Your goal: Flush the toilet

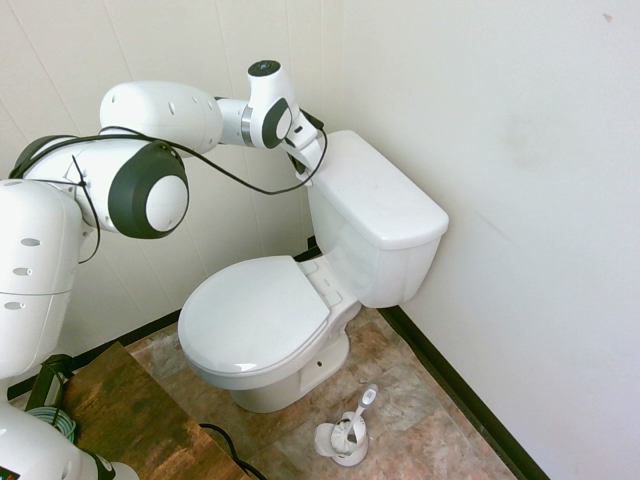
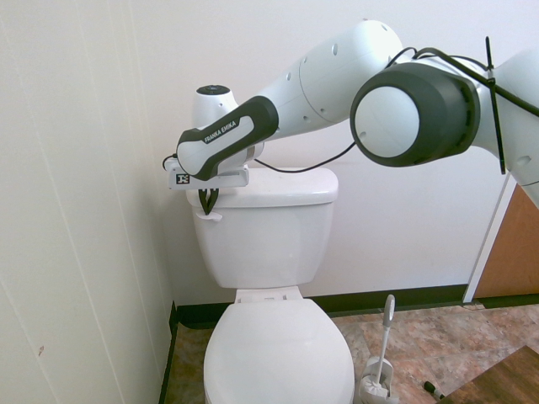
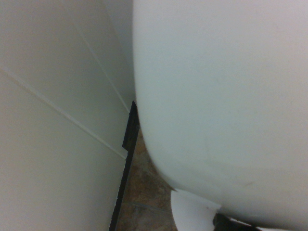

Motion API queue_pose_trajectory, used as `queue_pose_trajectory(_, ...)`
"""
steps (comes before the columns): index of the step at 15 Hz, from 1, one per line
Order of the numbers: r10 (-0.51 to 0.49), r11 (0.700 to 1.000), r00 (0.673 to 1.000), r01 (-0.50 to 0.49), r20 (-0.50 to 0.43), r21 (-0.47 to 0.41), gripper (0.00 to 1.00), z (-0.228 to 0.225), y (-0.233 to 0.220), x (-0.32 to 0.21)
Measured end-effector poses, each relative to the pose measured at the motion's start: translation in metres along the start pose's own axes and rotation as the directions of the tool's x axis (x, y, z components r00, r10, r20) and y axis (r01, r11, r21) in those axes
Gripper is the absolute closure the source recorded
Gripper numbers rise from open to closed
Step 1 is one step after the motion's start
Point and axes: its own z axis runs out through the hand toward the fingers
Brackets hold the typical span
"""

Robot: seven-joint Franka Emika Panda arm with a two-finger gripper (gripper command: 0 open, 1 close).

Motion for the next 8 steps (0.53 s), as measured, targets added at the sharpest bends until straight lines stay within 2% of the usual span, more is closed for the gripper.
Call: queue_pose_trajectory(8, 0.005, 1.0, 1.0, -0.005, 0.0, -0.002, 1.0, 0.025, -0.004, -0.005)
